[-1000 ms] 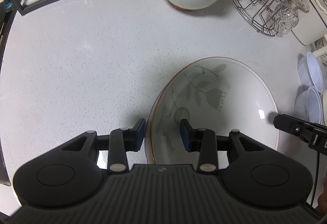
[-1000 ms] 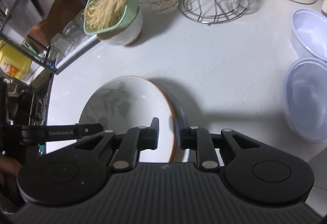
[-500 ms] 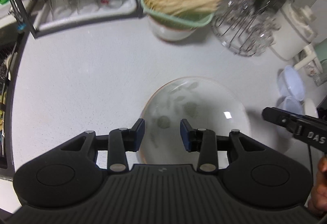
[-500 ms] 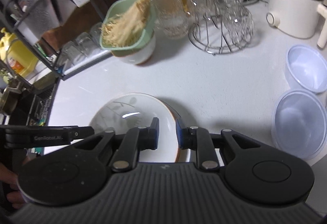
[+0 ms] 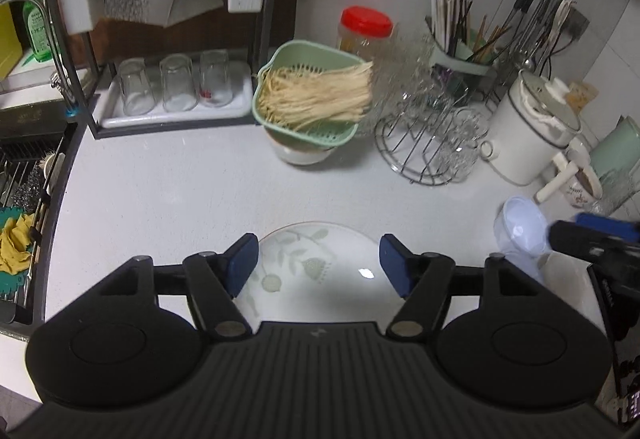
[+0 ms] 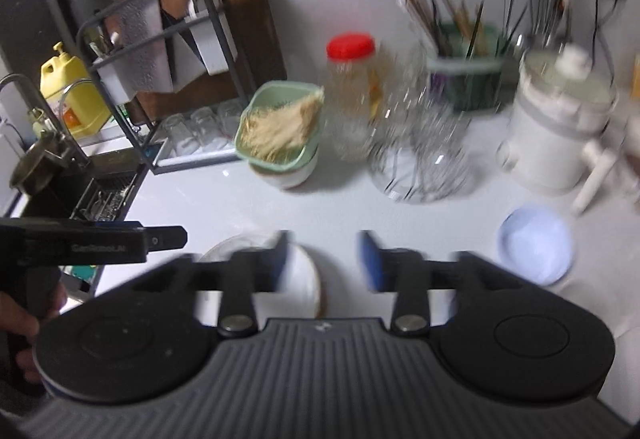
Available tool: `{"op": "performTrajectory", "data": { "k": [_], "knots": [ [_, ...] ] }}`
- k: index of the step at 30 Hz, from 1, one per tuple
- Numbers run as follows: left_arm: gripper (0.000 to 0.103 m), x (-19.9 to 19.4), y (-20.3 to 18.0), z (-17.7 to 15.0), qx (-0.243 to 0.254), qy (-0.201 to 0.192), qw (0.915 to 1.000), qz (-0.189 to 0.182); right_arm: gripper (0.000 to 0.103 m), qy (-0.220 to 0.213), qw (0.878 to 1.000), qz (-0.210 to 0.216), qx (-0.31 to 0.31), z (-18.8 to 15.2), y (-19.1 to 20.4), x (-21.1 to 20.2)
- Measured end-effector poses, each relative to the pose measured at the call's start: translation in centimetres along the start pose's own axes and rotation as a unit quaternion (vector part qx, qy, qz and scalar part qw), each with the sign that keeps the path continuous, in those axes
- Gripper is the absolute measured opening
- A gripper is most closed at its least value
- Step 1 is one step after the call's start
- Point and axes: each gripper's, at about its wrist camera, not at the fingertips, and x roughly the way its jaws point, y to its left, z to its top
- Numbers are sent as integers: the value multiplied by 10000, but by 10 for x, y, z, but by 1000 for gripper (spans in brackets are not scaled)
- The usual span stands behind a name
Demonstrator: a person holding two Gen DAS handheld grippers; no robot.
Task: Organize plates and bowls
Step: 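Open both grippers and lift them off the stacked plate, then move both grippers over to the rim of a light blue plastic bowl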
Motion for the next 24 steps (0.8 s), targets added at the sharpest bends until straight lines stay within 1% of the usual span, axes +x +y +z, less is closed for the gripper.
{"op": "performTrajectory", "data": {
  "k": [2,3,4,7,10,12,15,20,24],
  "knots": [
    [75,-6,-6,1,-121,-71,9999,-36,82,-83,9999,61,9,5,-5,-18],
    [77,-7,-9,1,-151,-57,9999,-56,83,-85,9999,126,35,7,-9,-27],
    [79,-7,-13,2,-170,2,9998,-75,83,-47,9998,163,64,9,-13,-34],
    [79,-1,-26,2,-53,108,9999,-124,83,139,9998,93,125,17,-24,-50],
    [79,9,-41,1,94,261,9996,-101,83,329,9994,-89,-37,28,-31,-66],
    [79,20,-49,-3,157,318,9993,-140,83,520,9986,-101,-73,36,-36,-72],
    [79,34,-64,-9,228,446,9986,-144,83,676,9974,-64,-253,44,-40,-81],
    [79,42,-86,-25,250,509,9980,-266,83,1007,9948,115,-115,44,-46,-84],
    [79,44,-99,-38,303,575,9975,-278,83,1133,9934,39,-162,36,-47,-87]
  ]
}}
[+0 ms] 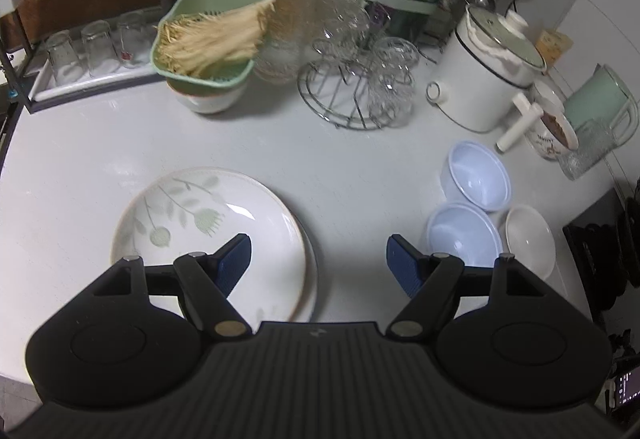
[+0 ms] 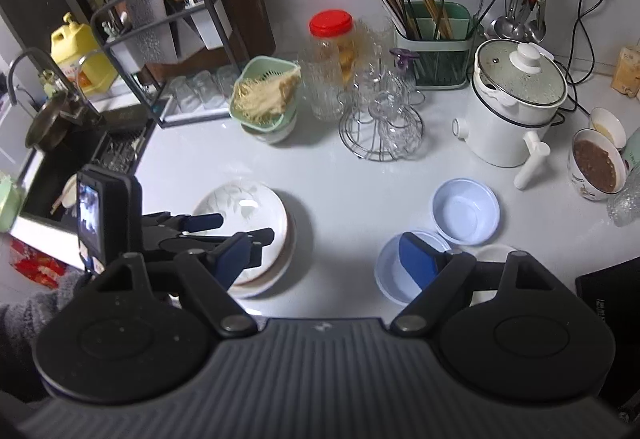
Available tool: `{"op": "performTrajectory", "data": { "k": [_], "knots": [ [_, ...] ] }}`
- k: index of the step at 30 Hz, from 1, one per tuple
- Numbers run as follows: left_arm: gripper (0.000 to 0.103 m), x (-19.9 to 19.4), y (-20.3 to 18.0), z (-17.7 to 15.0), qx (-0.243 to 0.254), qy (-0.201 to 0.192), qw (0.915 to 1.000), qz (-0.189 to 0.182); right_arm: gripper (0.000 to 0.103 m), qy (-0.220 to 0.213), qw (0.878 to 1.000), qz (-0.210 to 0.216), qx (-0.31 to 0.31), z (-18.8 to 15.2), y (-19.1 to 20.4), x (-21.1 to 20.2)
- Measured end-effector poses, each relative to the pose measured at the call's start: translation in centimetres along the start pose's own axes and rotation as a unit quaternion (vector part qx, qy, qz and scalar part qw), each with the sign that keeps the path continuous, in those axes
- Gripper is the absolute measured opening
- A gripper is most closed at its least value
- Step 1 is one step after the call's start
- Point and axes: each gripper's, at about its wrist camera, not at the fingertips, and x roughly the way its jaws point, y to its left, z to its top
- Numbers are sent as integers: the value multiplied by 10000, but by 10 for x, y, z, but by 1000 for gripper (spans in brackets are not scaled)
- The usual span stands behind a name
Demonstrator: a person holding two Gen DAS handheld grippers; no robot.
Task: Organize plates and bowls
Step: 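Move both grippers over to the rim of a light blue plastic bowl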
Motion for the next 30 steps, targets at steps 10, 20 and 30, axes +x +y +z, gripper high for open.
{"op": "performTrajectory", "data": {
  "k": [10,20,30],
  "knots": [
    [79,18,-27,-17,41,114,9998,-159,83,221,9993,-241,168,-22,-15,-11],
    [79,55,-45,-32,62,369,9985,-398,83,-202,9971,-543,495,-23,-51,-23],
    [79,74,-42,-34,120,409,9978,-514,83,-329,9950,-631,707,-19,-54,-19]
  ]
}}
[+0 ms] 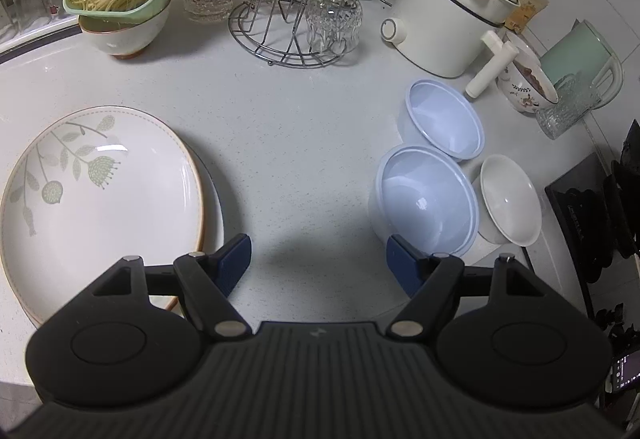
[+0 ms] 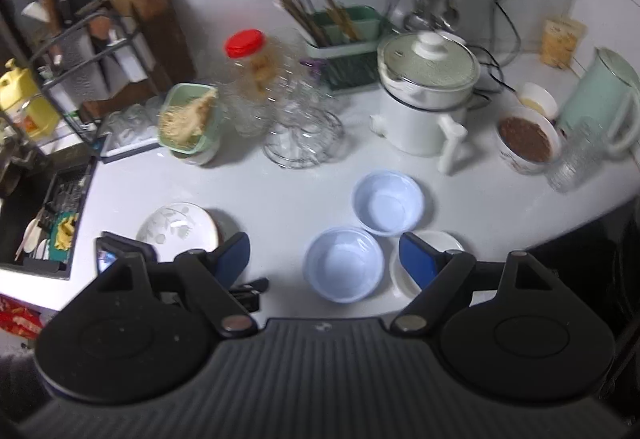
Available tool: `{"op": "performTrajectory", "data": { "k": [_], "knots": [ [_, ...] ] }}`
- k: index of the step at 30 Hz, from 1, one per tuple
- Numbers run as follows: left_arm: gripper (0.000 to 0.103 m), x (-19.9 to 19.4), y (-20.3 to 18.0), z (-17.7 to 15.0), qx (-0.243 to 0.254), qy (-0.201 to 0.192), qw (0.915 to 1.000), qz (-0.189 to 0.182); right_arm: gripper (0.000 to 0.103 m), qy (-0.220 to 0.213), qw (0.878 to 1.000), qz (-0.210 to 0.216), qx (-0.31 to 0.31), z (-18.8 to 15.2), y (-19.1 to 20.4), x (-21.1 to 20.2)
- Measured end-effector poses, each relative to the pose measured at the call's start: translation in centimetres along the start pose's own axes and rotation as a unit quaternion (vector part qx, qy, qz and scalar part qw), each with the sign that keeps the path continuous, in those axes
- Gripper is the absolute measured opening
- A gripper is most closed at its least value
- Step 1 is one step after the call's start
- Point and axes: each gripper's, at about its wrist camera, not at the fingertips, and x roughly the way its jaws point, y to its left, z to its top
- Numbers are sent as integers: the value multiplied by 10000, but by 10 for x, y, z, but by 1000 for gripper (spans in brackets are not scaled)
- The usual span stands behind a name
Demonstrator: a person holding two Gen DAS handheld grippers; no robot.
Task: Organize plates and bowls
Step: 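Move both grippers over to the rim of a light blue plastic bowl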
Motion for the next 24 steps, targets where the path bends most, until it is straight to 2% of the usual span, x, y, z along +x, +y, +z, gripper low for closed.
{"op": "performTrajectory", "data": {
  "k": [2,9,16,19,20,22,24],
  "knots": [
    [79,-1,3,1,-5,-59,10000,-32,83,40,9999,60,121,-3,-1,9],
    [78,4,11,7,136,-242,9995,-175,83,247,9974,-151,664,-37,-19,66],
    [77,26,5,12,213,-268,9981,-506,82,93,9944,-203,1036,-69,-34,117],
    [70,38,0,16,220,-244,9969,-717,74,115,9918,-158,1265,-80,-42,136],
    [65,42,-1,17,226,-218,9966,-764,65,145,9907,-152,1342,-84,-45,142],
    [61,50,-4,20,233,-163,9959,-855,61,225,9886,-121,1485,-91,-49,154],
    [54,58,-5,22,222,-78,9955,-916,50,261,9878,-145,1531,-97,-51,164]
  ]
}}
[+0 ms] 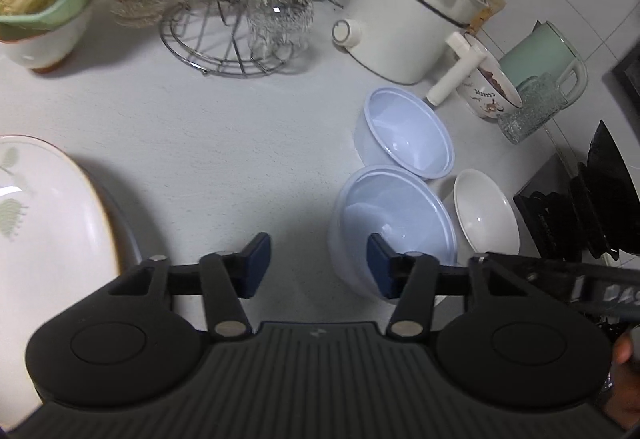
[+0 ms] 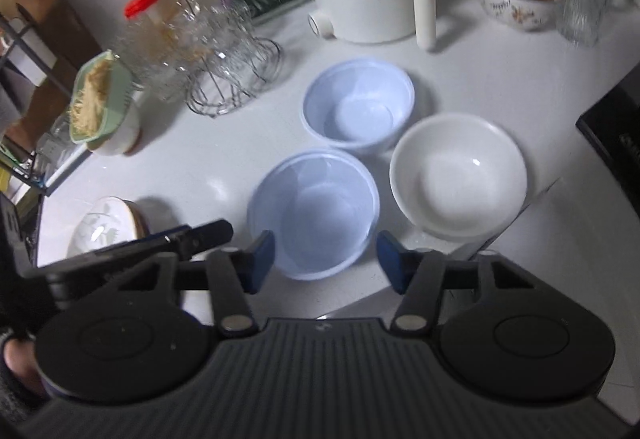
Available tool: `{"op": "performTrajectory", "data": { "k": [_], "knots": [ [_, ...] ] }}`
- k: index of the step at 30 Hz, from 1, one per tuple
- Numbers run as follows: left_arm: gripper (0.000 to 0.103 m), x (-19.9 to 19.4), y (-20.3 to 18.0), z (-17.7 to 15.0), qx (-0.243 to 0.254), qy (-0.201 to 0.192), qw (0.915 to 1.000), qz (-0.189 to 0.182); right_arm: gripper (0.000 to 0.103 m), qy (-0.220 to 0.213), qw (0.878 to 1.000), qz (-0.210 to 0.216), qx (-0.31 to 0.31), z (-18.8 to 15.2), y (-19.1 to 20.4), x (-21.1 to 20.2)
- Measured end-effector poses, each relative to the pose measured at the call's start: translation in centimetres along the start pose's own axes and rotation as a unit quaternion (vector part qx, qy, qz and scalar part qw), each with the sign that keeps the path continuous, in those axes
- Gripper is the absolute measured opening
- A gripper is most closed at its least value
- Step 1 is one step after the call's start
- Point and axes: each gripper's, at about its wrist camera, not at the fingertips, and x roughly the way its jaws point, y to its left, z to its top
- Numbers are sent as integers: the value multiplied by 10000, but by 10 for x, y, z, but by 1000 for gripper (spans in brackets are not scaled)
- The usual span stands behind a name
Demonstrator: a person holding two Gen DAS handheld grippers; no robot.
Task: Organize plates and bowls
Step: 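Move both grippers over to the rim of a light blue plastic bowl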
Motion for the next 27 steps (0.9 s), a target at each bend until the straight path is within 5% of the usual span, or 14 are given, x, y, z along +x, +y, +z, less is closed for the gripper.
{"op": "performTrajectory", "data": {
  "k": [5,11,27],
  "knots": [
    [30,14,-4,5,136,117,9997,-144,41,-76,9999,-89,104,-3,-7,18],
    [20,30,-13,10,345,246,9988,-232,28,-61,9995,-264,137,-3,-15,36],
    [17,6,-3,16,206,146,9996,90,23,45,9999,131,7,1,-4,43]
  ]
}}
